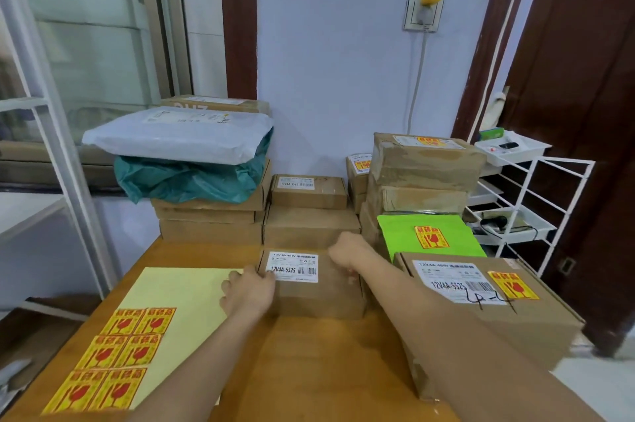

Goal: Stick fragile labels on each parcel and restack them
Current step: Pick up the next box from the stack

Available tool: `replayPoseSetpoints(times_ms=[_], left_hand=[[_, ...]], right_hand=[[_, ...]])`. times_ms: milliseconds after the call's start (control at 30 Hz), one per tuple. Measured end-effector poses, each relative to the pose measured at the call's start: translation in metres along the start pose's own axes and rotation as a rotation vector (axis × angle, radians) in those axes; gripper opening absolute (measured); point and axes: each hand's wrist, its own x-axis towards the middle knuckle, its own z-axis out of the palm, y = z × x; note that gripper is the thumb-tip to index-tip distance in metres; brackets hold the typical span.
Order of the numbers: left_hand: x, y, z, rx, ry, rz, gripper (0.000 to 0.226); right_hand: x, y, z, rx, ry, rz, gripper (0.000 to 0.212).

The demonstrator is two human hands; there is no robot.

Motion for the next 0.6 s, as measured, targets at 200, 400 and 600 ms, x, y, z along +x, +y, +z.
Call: replayPoseSetpoints(times_ms=[200,400,600], left_hand=[[-0.011,-0.012,0.006,-0.055,0.027,0.109,0.048],[-0.014,-0.024,0.015,-0.147,0.039,0.262,0.044],[-0.025,-0.040,0.020,-0.242,0.056,0.319,0.045]], right_hand=[[-0.003,0.002,0.030,-0.146,0.017,0.023,0.044],[-0.016,0.032,0.069,-0.075,0.200,0.130,0.050],[-0.035,0.057,0.091,0.052,0.400,-0.026,0.048]])
